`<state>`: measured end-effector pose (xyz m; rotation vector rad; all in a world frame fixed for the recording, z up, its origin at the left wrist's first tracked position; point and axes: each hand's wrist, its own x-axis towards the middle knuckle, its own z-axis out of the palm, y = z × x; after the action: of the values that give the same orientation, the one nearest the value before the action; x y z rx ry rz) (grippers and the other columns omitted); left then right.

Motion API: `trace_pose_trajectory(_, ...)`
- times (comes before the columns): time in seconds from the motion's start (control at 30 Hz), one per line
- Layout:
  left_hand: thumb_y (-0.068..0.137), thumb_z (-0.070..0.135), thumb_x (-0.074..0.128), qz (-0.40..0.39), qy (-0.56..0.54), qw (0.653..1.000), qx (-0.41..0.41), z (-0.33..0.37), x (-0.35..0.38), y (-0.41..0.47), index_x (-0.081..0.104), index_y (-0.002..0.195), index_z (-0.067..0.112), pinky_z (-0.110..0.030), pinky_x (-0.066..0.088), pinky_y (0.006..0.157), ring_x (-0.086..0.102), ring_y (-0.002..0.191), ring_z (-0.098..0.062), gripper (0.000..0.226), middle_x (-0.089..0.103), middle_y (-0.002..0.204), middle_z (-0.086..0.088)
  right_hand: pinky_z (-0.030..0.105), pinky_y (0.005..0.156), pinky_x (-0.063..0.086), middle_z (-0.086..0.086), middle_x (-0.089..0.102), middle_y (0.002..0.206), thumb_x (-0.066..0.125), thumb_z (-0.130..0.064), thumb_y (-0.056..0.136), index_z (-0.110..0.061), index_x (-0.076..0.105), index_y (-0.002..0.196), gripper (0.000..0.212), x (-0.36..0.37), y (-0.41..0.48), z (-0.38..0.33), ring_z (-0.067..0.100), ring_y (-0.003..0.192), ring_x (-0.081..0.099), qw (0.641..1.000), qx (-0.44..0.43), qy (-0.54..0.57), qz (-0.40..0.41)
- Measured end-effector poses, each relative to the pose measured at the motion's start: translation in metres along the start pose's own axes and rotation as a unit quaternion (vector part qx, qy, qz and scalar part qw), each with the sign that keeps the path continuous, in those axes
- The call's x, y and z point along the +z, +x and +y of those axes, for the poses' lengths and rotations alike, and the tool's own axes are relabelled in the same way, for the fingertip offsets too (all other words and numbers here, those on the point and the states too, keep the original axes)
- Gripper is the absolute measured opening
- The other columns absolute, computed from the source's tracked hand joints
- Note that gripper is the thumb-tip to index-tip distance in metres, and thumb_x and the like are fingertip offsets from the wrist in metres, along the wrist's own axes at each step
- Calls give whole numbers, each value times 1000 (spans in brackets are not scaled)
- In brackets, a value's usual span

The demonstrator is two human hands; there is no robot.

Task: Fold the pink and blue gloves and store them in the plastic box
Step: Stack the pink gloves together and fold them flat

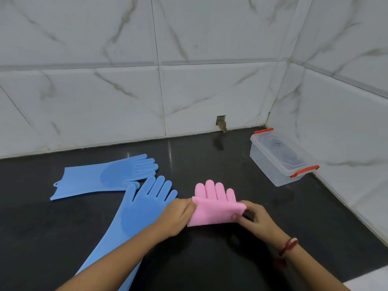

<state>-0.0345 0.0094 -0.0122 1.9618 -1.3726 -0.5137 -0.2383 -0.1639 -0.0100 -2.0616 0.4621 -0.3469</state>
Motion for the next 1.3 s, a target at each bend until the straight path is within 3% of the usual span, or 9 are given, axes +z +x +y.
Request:
trace_pose_trajectory(0.17, 103, 29, 31, 81, -105, 989, -60, 9, 1, 11, 55, 68, 26, -32, 42, 59, 50, 60, -7, 42, 54, 62, 9, 16, 83, 49, -20, 68, 107, 48, -45, 90, -42, 57, 112, 24, 7, 18, -6, -1, 100, 62, 998, 56, 12, 15)
trace_pose_trajectory(0.27, 102, 42, 30, 109, -151, 978, -90, 8, 5, 15, 68, 98, 22, -31, 51, 70, 64, 78, -12, 43, 69, 81, 1, 22, 83, 45, -18, 63, 110, 39, -42, 97, -35, 53, 121, 28, 8, 34, -6, 2, 100, 59, 995, 82, -54, 24)
trace_pose_trajectory(0.43, 90, 58, 45, 118, -36, 986, -114, -7, 16, 22, 57, 104, 28, -23, 47, 64, 59, 78, -6, 35, 66, 85, 9, 35, 65, 43, -4, 58, 71, 44, -43, 94, -21, 46, 80, 26, 17, 49, -4, 18, 68, 55, 981, 121, -125, 90)
trace_pose_trajectory(0.53, 95, 52, 39, 147, 49, 976, -150, -11, 24, 32, 51, 91, 20, -24, 37, 56, 53, 70, -12, 34, 58, 74, 6, 33, 58, 39, -7, 51, 63, 48, -46, 91, -22, 44, 79, 27, 24, 52, -4, 16, 63, 52, 966, 155, -143, 151)
trace_pose_trajectory(0.77, 95, 51, 37, 199, 31, 966, -164, -5, 21, 36, 49, 90, 23, -27, 44, 59, 57, 73, -13, 30, 59, 78, 5, 29, 59, 40, -4, 56, 102, 40, -41, 94, -24, 44, 109, 24, 49, 40, -8, 20, 81, 60, 925, 163, -228, 255)
trace_pose_trajectory(0.87, 94, 47, 38, 273, 47, 959, -56, 4, 21, 13, 46, 114, 24, -24, 37, 83, 50, 101, -11, 31, 54, 112, 4, 33, 67, 45, 1, 52, 107, 44, -28, 95, -21, 50, 112, 19, 46, 37, -14, 22, 91, 54, 925, 116, -237, 274)
trace_pose_trajectory(1.03, 90, 41, 42, 156, 279, 940, 120, 21, 48, -6, 33, 145, 13, -42, 14, 113, 32, 140, -25, 63, 37, 151, -8, 36, 78, 48, 2, 61, 111, 47, -14, 84, -21, 59, 110, 29, 52, 41, -38, 21, 94, 60, 895, -22, -341, 287)
trace_pose_trajectory(1.17, 91, 57, 26, 45, 332, 941, 45, 22, 49, 12, -6, 147, 13, -50, -6, 117, -9, 145, -24, 78, -5, 157, -8, 40, 116, 20, 2, 53, 138, 28, -26, 96, -17, 51, 133, 45, 60, 51, -37, 17, 130, 47, 902, -63, -402, 141)
trace_pose_trajectory(1.3, 88, 68, 16, -2, 333, 943, 17, 10, 50, 22, -14, 148, 15, -43, -12, 118, -20, 144, -18, 86, -16, 158, -5, 40, 118, -4, -2, 26, 156, 21, -34, 101, -20, 21, 148, 49, 57, 61, -19, 15, 146, 14, 908, -3, -417, 48)
